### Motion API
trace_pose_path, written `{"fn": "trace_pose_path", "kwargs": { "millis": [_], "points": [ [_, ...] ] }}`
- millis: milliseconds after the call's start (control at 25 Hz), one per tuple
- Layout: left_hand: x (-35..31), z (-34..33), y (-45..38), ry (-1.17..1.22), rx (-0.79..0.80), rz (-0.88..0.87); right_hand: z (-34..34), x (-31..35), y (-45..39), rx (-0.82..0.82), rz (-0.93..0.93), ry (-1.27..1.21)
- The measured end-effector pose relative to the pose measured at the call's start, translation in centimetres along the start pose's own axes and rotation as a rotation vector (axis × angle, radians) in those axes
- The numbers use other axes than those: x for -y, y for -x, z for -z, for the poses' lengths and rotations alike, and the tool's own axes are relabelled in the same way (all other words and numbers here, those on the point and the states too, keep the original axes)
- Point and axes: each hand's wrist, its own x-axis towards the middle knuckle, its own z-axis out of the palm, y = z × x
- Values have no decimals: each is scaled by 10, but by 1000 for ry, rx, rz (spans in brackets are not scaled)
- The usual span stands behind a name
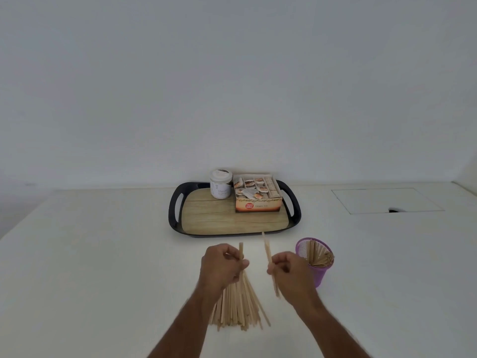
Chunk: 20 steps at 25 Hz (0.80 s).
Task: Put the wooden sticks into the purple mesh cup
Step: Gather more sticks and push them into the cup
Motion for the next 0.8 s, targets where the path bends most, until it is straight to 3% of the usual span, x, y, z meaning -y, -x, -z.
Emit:
{"fn": "trace_pose_path", "kwargs": {
  "millis": [160,320,680,800],
  "points": [
    [-33,-33,4,177,62,-141,46,18,-8,-209,184,24],
    [-59,-68,2,270,83,-213,88,17,-29,-374,232,117],
    [-54,-121,-4,-35,168,-347,103,-11,-37,-369,175,326],
    [-49,-116,-7,-14,184,-325,104,-13,-37,-367,166,351]
  ]
}}
